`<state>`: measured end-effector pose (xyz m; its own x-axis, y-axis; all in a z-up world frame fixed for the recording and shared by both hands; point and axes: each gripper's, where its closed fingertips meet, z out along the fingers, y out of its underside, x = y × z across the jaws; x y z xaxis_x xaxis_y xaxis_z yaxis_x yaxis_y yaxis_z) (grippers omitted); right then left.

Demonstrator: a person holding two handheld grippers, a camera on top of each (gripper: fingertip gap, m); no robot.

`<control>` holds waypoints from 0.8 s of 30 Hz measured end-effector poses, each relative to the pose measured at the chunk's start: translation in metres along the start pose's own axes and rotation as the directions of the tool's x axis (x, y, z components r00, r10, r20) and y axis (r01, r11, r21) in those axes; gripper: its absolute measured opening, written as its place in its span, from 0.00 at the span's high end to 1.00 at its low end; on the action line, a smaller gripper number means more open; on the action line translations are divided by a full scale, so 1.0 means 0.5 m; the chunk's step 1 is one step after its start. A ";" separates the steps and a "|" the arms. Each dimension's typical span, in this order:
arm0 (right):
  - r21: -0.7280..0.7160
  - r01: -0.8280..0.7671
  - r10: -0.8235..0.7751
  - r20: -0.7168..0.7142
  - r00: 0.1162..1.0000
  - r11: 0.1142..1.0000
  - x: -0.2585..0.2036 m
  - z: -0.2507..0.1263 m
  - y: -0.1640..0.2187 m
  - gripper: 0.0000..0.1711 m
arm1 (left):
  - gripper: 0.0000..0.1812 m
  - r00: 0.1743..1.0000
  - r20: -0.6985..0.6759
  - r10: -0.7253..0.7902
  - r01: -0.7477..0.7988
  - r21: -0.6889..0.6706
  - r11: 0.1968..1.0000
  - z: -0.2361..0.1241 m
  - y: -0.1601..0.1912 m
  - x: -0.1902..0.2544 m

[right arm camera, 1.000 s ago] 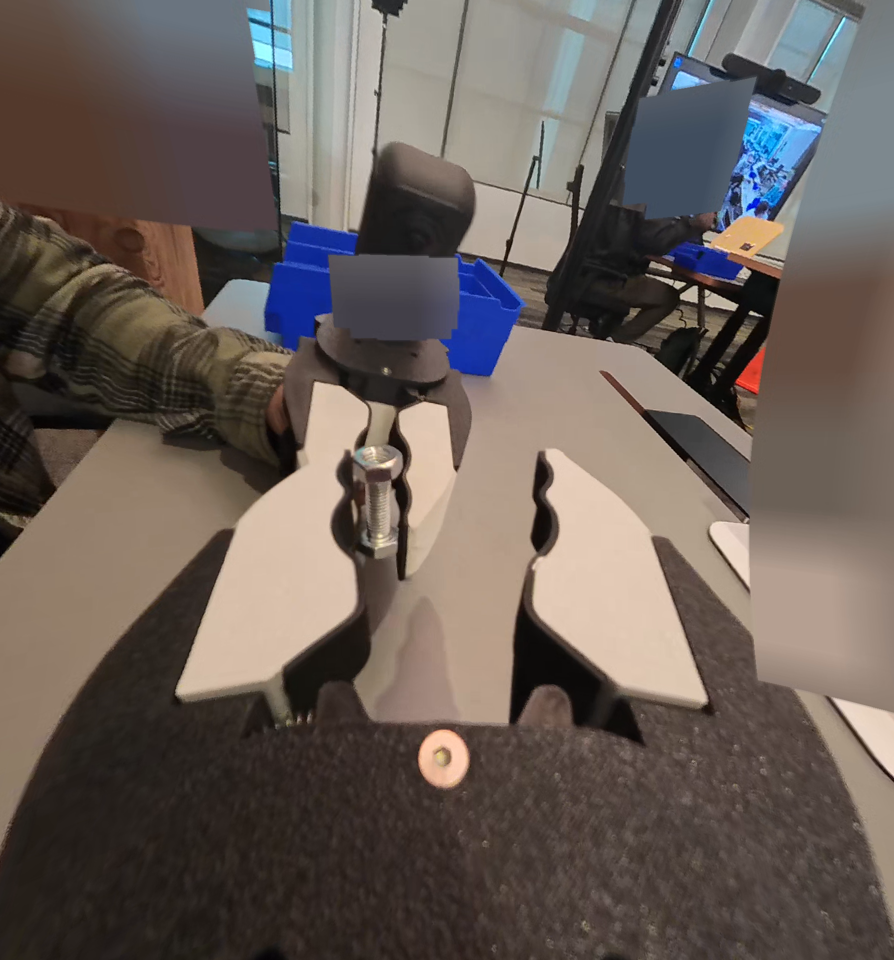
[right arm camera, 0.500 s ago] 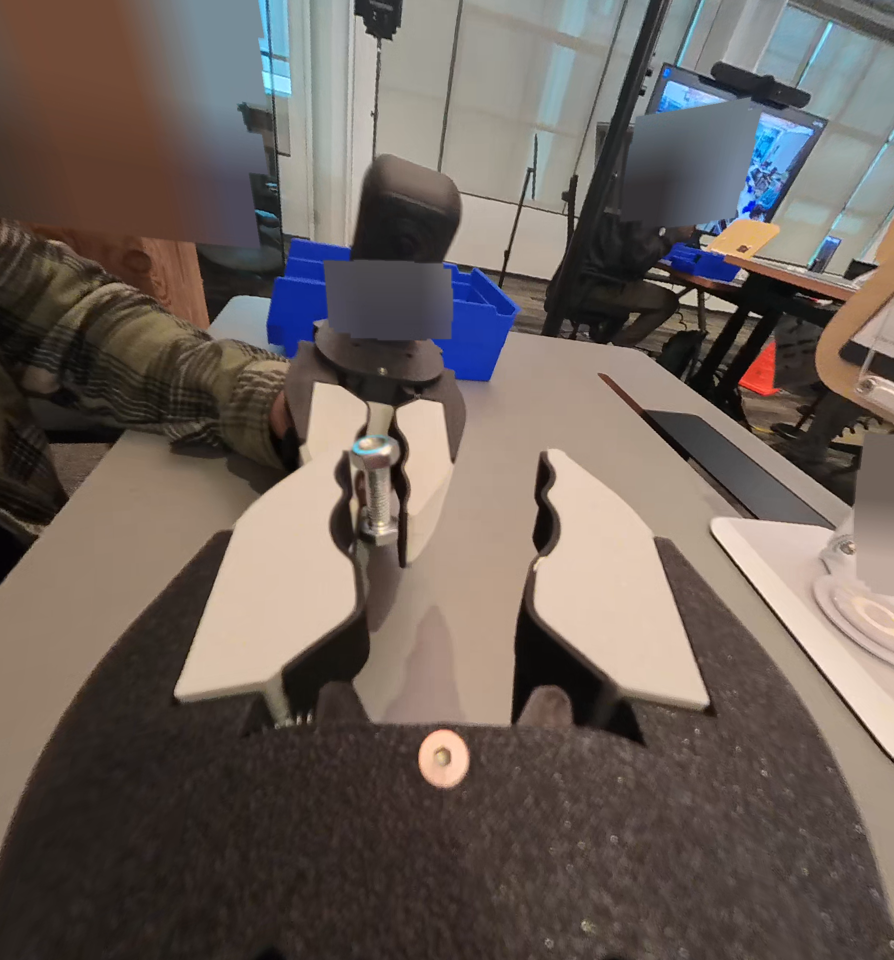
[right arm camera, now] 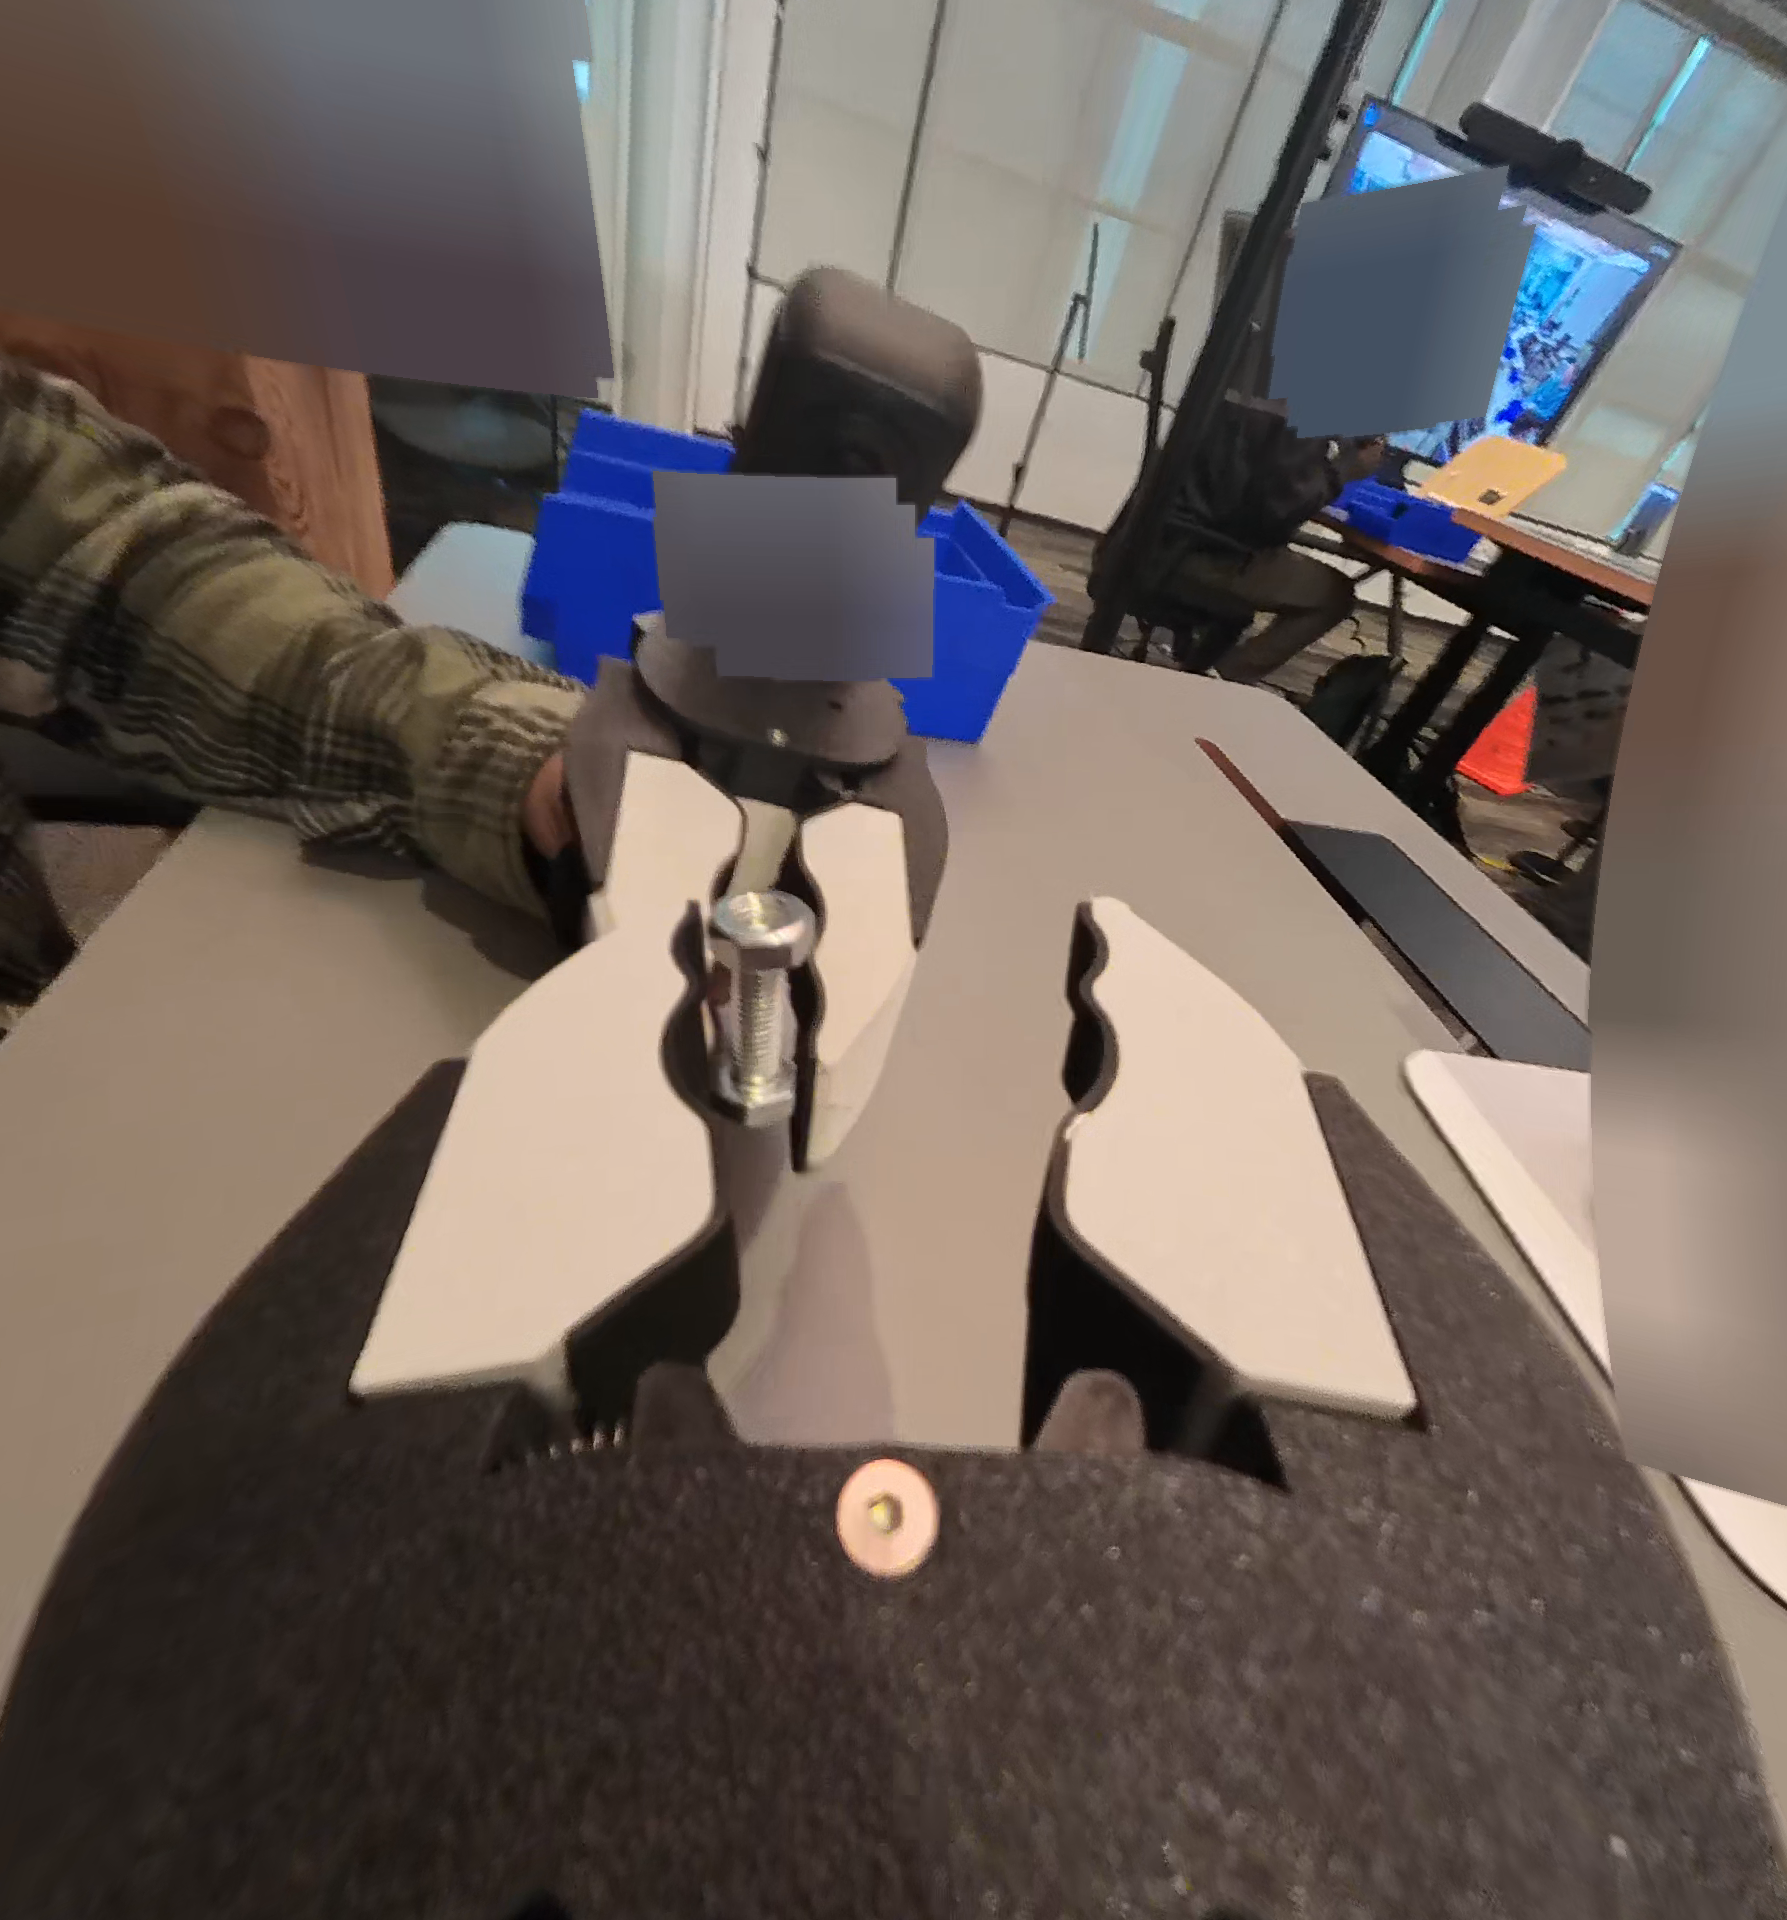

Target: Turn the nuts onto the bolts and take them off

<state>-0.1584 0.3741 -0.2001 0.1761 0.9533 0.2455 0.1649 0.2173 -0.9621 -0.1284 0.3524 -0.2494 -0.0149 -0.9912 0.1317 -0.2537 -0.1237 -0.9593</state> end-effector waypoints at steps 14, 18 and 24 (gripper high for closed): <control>0.030 -0.055 0.055 0.022 0.998 0.998 0.001 -0.019 0.003 0.62 | 0.90 1.000 0.001 0.011 -0.011 0.000 1.000 -0.002 -0.002 0.001; 0.059 -0.061 0.059 0.049 0.997 0.996 -0.011 -0.017 -0.012 0.63 | 0.90 1.000 0.000 0.008 -0.008 -0.001 1.000 -0.001 -0.001 0.001; -0.031 -0.030 0.032 0.064 0.997 0.999 -0.031 -0.009 0.002 0.70 | 0.90 1.000 0.000 -0.001 0.002 -0.024 1.000 0.002 0.008 0.000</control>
<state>-0.1568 0.3588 -0.2041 0.1186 0.9712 0.2068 0.1893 0.1824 -0.9648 -0.1284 0.3521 -0.2535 -0.0145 -0.9910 0.1331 -0.2768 -0.1240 -0.9529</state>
